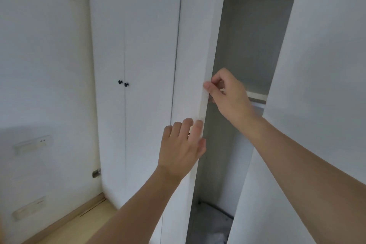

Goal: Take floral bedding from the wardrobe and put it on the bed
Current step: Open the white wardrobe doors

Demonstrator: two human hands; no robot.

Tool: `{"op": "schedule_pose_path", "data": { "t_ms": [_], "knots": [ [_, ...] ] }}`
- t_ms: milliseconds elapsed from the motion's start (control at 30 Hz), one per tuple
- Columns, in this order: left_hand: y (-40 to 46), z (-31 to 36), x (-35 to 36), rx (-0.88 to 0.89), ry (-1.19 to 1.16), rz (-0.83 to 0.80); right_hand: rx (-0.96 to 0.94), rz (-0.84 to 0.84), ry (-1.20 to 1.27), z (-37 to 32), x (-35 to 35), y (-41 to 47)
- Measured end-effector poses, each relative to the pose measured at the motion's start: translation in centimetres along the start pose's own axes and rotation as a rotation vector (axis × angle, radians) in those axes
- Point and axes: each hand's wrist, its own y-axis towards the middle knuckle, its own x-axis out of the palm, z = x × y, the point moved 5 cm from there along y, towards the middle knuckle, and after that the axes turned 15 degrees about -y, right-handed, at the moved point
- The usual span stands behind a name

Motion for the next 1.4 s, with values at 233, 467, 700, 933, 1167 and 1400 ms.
{"op": "schedule_pose_path", "data": {
  "t_ms": [233,467,700,933,1167,1400],
  "knots": [
    [-2.9,-4.9,-4.1,0.03,0.024,0.052,-0.524,0.26,-0.403,-6.6,2.8,1.2],
    [-4.7,-12.6,-8.3,-0.212,-0.067,0.059,-0.76,0.364,-0.872,-12.4,9.9,3.4],
    [-4.8,-20.8,-10.0,-0.54,-0.187,0.146,-0.798,0.251,-0.99,-17.9,17.0,7.3],
    [-5.5,-26.9,-9.7,-0.64,-0.176,0.17,-0.76,0.183,-0.973,-20.3,21.5,9.1],
    [-2.4,-23.2,-9.9,-0.457,-0.112,0.244,-0.691,0.069,-0.883,-17.0,17.9,10.0],
    [5.3,-10.9,-0.9,-0.265,-0.379,0.077,-0.31,0.108,-1.168,-1.8,3.7,9.7]
  ]
}}
